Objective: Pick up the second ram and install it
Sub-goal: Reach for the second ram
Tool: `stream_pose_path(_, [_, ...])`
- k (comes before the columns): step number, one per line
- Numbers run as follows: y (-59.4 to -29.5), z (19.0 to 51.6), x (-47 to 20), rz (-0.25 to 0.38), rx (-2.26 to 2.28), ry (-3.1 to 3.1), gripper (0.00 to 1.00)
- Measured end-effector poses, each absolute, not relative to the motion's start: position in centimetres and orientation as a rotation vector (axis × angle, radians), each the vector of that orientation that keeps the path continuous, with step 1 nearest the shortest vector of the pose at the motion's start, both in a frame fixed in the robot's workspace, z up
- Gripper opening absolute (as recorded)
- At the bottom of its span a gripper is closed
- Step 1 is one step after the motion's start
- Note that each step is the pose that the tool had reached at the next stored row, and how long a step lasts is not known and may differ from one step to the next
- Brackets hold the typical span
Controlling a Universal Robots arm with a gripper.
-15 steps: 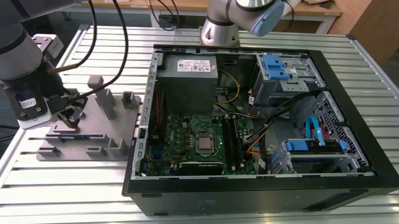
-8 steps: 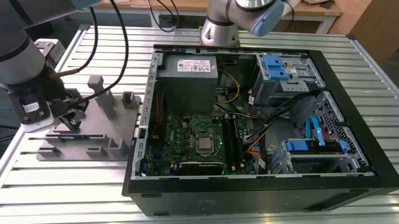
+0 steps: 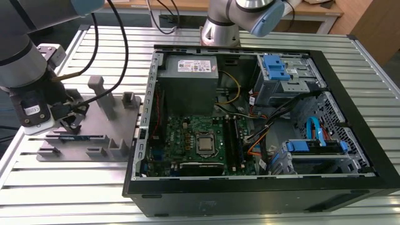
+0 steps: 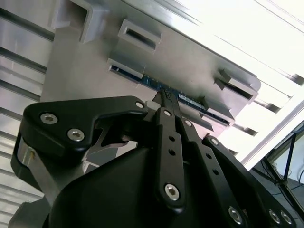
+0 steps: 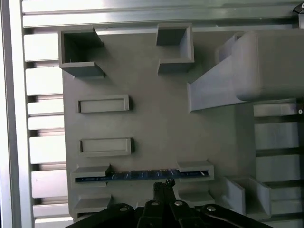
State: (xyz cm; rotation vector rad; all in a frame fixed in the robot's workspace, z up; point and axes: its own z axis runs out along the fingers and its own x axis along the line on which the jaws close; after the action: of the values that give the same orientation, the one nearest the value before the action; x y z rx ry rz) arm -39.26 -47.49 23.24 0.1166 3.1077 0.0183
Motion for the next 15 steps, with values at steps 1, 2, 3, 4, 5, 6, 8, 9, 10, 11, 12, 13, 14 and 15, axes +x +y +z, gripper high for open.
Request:
stream_pose_path(1, [-47.5,23.2,-39.3,0.019,0.117,3.111,0.11])
stream_pose_path(2, [-47.4,23.1,-39.3,0.020,0.117,3.116,0.11])
stream_pose_path(3, [-47.4,23.1,-39.3,0.020,0.118,3.123,0.11])
stream_pose_path(4, [-47.4,23.0,-39.3,0.019,0.118,3.132,0.11])
stream_pose_path(5, [-47.4,23.0,-39.3,0.018,0.118,3.143,0.11])
stream_pose_path(6, [-47.3,22.9,-39.2,0.014,0.119,3.151,0.11])
stream_pose_path(8, [-47.3,22.8,-39.2,-0.006,0.115,3.156,0.11])
stream_pose_path(9, [-47.3,22.7,-39.2,-0.011,0.113,3.157,0.11])
stream_pose_path(10, [-47.2,22.6,-39.2,-0.012,0.112,3.157,0.11])
stream_pose_path(11, [-47.1,22.5,-39.2,-0.012,0.111,3.157,0.11])
stream_pose_path(12, [-47.0,22.3,-39.1,-0.012,0.110,3.157,0.11])
stream_pose_path(13, [-47.0,22.2,-39.1,-0.012,0.110,3.157,0.11])
stream_pose_path(14, [-46.9,22.1,-39.1,-0.012,0.109,3.157,0.11])
stream_pose_path(15, [-46.9,21.9,-39.1,-0.012,0.109,3.157,0.11])
